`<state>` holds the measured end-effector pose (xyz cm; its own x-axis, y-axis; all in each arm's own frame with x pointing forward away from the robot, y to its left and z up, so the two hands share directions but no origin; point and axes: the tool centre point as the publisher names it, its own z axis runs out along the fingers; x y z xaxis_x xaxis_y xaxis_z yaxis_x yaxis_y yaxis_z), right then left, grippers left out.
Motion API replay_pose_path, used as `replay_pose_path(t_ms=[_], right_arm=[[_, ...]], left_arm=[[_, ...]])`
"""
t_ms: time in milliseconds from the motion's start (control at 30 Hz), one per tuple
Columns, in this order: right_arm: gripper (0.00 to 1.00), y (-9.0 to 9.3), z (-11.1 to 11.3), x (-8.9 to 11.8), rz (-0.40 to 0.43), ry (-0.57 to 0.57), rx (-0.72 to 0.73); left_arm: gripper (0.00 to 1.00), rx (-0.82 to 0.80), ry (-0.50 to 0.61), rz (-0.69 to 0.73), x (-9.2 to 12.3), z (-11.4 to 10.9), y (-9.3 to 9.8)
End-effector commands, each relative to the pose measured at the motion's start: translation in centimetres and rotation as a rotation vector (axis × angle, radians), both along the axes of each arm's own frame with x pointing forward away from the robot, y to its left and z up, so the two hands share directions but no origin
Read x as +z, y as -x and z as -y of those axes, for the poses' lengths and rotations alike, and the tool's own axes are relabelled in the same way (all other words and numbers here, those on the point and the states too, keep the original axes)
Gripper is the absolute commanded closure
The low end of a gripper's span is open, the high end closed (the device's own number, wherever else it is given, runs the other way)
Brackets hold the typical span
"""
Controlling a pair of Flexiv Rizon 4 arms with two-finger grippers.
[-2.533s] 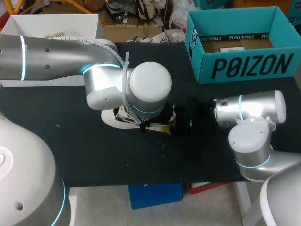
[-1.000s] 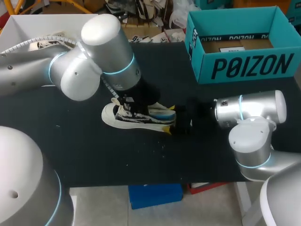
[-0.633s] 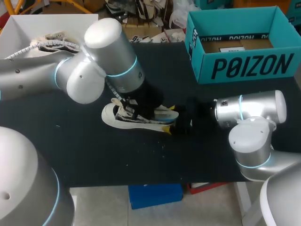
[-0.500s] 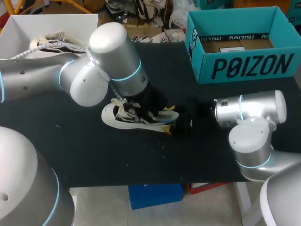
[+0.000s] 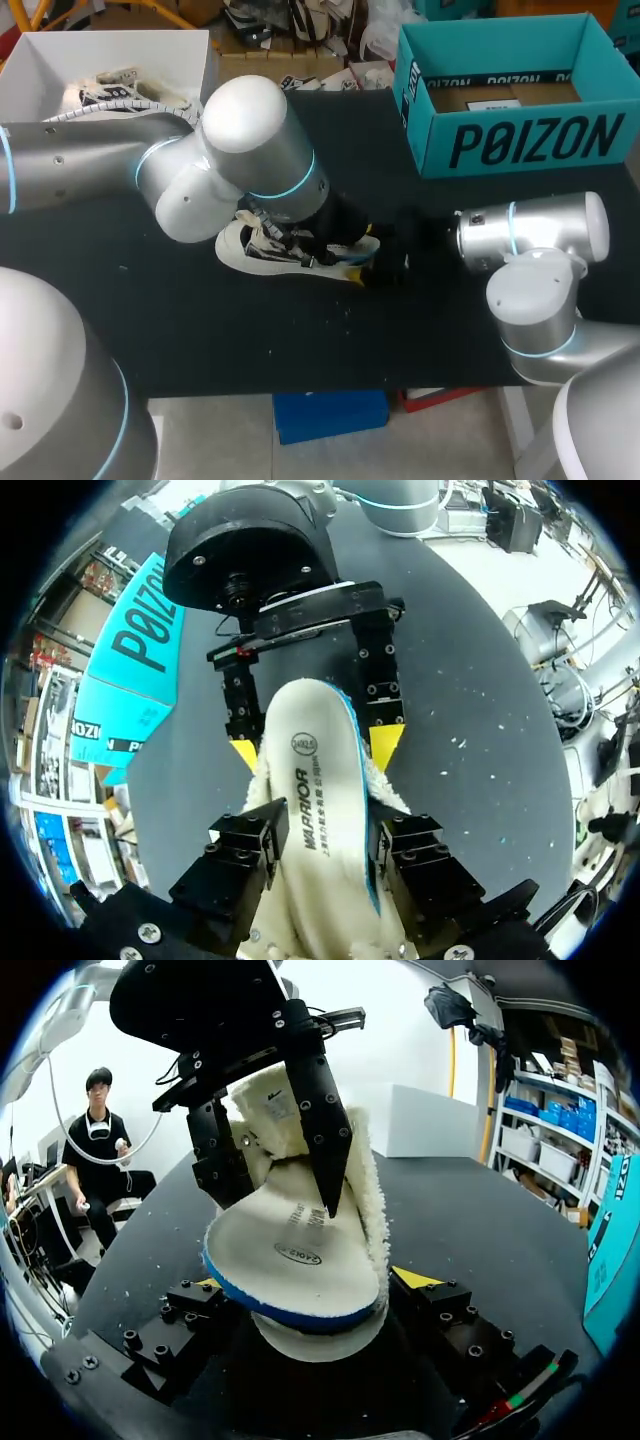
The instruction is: Take the shoe out of the shoebox, open the shoe tongue, remove and reinsert the insole, then place the shoe into the shoebox
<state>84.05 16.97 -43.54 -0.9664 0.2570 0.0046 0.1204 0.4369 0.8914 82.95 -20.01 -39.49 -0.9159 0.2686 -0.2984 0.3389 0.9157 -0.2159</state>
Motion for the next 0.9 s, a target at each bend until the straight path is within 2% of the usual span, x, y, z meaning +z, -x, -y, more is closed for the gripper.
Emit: replay_pose_path(t_ms=[33,200,267,333,367,400,500,667,767,900], right_arm=[[1.0,-0.1,-0.1,-0.1,-0.003,0.003,-0.001],[1.0,-0.1,-0.1,-0.1,-0.003,0.003,-0.001],[1.0,-0.1,-0.1,-0.1,-0.003,0.003,-0.001],[1.0,-0.1,-0.1,-0.1,-0.003,0.003,-0.001],[1.0,-0.1,-0.1,-0.1,-0.003,0.003,-0.001],[1.0,-0.1,-0.1,-0.1,-0.003,0.003,-0.001],[1.0,-0.1,-0.1,-0.1,-0.003,0.003,-0.001],[1.0,-0.1,-0.1,-0.1,-0.003,0.003,-0.001],[1.0,-0.1,-0.1,-0.1,-0.003,0.003,-0.001],[1.0,-0.1,-0.1,-0.1,-0.003,0.003,-0.001]], left_arm=[[0.53,0.004,0.004,0.016,-0.5,0.7,-0.1],[0.55,0.014,0.014,0.028,-0.6,1.2,-0.8],[0.58,0.015,0.025,0.03,-0.4,1.4,-1.0],[0.69,0.015,0.029,0.034,0.0,1.5,-1.0],[0.87,0.013,0.03,0.039,0.2,1.7,-1.0],[1.0,0.01,0.03,0.042,0.4,1.7,-0.8],[1.0,-0.016,0.031,0.031,1.0,1.5,-0.1],[1.0,-0.058,0.075,0.004,2.6,0.0,2.3],[1.0,-0.086,0.139,-0.021,4.1,-1.0,3.6],[1.0,-0.141,0.234,-0.075,6.5,-1.1,4.6]])
